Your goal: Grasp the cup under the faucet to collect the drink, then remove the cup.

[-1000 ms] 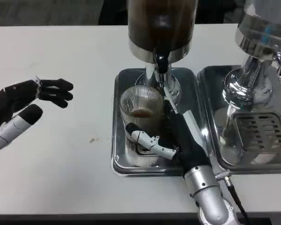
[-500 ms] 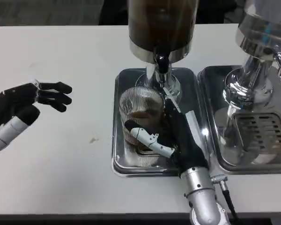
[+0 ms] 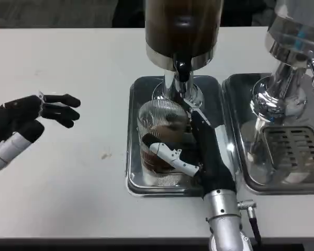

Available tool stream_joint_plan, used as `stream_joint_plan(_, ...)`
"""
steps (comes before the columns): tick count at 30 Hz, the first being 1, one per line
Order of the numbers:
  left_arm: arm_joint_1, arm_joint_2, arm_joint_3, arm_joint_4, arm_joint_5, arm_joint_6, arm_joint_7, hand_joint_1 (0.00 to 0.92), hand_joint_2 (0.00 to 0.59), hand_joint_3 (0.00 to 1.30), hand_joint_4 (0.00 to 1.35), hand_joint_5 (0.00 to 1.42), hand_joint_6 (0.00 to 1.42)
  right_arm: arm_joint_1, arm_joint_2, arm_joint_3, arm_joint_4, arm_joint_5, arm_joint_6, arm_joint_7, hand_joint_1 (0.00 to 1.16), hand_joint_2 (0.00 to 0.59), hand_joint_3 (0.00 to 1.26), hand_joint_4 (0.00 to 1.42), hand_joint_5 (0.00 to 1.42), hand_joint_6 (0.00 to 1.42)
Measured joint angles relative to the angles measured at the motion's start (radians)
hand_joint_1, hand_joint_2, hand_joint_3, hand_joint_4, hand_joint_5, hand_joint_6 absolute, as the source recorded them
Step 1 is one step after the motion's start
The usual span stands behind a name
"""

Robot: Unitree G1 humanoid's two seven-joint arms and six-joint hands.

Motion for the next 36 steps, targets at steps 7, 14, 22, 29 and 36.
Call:
stream_joint_plan(7,0.008,0.000,0.000,-0.005,0.000,0.004,0.000,0.000,0.070,0.43,0.46,0.49,0.30,0.011,-0.004,0.002,-0.002,-0.015,-0.016,-0.047,0.78,0.202,0.37,0.60,0.76,0.97)
stream_joint_plan(14,0.008,0.000,-0.002,-0.005,0.000,0.005,-0.002,0.000,0.069,0.43,0.47,0.50,0.30,0.046,-0.016,0.003,-0.023,-0.036,-0.046,-0.100,0.79,0.207,0.44,0.69,0.85,1.10)
stream_joint_plan(22,0.005,0.000,-0.006,-0.005,0.000,0.005,-0.014,0.000,0.069,0.43,0.47,0.50,0.31,0.093,-0.028,0.001,-0.073,-0.049,-0.063,-0.131,0.81,0.203,0.50,0.74,0.92,1.22)
stream_joint_plan(29,-0.001,0.000,-0.013,-0.004,0.000,0.005,-0.018,0.000,0.074,0.43,0.47,0.50,0.31,0.132,-0.038,0.001,-0.118,-0.054,-0.064,-0.132,0.83,0.194,0.53,0.75,0.97,1.26)
stream_joint_plan(36,-0.010,0.000,-0.031,-0.002,0.000,0.005,-0.020,0.000,0.075,0.43,0.47,0.50,0.32,0.175,-0.045,0.002,-0.166,-0.081,-0.064,-0.146,0.86,0.181,0.55,0.78,1.01,1.31)
